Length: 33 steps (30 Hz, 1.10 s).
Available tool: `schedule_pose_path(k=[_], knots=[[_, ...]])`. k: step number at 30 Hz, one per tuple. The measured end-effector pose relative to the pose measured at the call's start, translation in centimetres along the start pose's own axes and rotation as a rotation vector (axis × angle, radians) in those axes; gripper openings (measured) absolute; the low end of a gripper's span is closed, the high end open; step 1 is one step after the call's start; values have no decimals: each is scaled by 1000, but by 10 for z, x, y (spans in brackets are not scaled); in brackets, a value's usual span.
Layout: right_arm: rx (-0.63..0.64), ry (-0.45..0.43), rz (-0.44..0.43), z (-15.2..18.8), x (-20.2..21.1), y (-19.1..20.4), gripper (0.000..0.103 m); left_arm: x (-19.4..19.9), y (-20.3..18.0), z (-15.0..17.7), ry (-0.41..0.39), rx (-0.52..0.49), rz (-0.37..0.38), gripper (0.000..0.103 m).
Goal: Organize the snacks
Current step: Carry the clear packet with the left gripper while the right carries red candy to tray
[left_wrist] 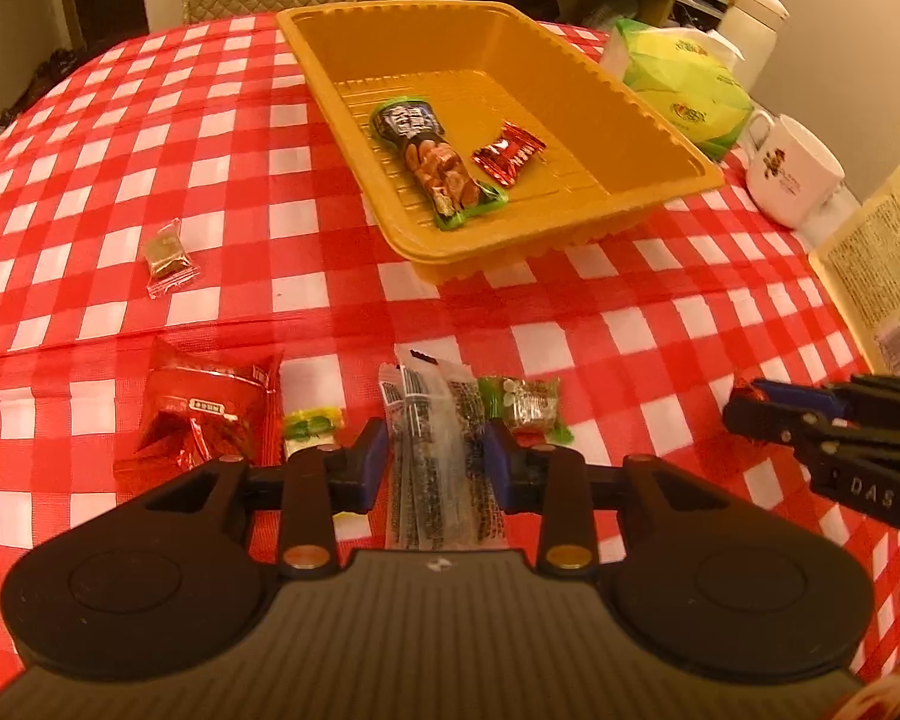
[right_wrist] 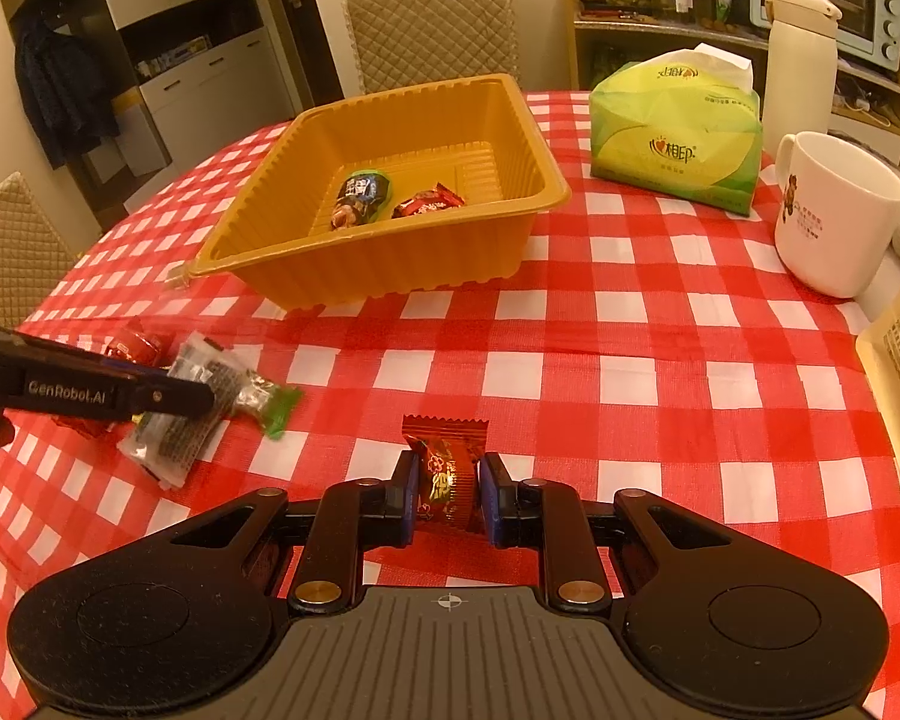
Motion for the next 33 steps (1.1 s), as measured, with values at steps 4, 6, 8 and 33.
schedule_pose_path(k=[4,6,8,33], knots=[[-5,0,2,2,1,1,22,-3,-5,9,36,-24,14,36],[-7,-1,3,2,1,1,22,-4,-7,11,33,-38,6,37],[-7,2,6,2,1,1,22,-5,-9,12,31,-51,-1,37],[3,-25,-29,-5,17,10,22,48,-3,8,-48,-64,29,33]])
Point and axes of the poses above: each gripper's, at about its wrist camera, not at the fingertips, and x roughly against the way its jaws point, y to its left, z to its underside, the point moved 5 cm from there along -x, roughly the way its jaws point, and after that the axes turned 1 degree about x, right-handed, at the moved point
